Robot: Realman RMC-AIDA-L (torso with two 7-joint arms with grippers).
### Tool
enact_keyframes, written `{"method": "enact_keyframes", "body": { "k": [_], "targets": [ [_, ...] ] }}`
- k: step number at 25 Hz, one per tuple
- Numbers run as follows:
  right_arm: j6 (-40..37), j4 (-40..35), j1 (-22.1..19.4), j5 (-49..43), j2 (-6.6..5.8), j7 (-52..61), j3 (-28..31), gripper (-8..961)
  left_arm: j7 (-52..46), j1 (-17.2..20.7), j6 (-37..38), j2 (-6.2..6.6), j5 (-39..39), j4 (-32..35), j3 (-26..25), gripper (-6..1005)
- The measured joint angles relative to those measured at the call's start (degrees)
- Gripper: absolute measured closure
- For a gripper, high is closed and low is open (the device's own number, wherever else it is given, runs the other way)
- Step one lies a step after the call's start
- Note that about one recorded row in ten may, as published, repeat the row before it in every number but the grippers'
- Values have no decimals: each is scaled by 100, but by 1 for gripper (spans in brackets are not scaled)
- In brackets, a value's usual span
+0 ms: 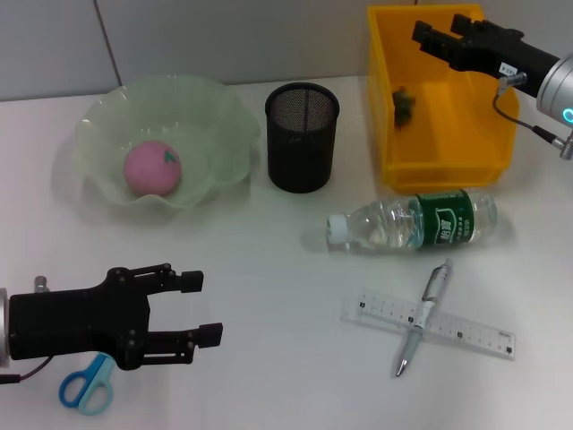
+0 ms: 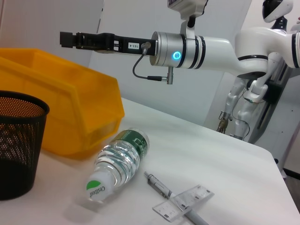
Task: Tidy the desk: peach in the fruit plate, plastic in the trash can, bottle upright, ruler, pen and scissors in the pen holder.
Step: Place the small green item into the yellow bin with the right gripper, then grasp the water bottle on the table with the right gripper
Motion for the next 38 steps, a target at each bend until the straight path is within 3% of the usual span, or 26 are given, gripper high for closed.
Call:
{"method": "enact_keyframes", "body": {
  "k": [4,9,16,22,29,33,38],
  "targets": [
    [8,-5,2,2,8,-4,0,300,-2,-2,0,2,-3,-1,0,196],
    [12,-22,3,10,9,-7,0,187,-10,-6,1,2,-4,-1,0,196],
    [-215,-60,-32,53,13,7,49,190,-12,-13,6,-9,-4,20,0,196],
    [-1174,-426,-189,-76,-23,471,-14,192,1,-28,14,-19,-4,2,0,196],
    [-2626,-1359,-212,-1512,-361,2095,-377,191,-17,-27,26,-25,-11,12,0,196],
    [-3267,-2186,-226,-2512,-376,2821,-368,191,-22,-26,33,-25,-13,11,-40,196],
    [-3841,-2676,-68,-3605,-403,3214,-326,191,-30,-25,100,-25,-18,6,-140,196]
  ]
}}
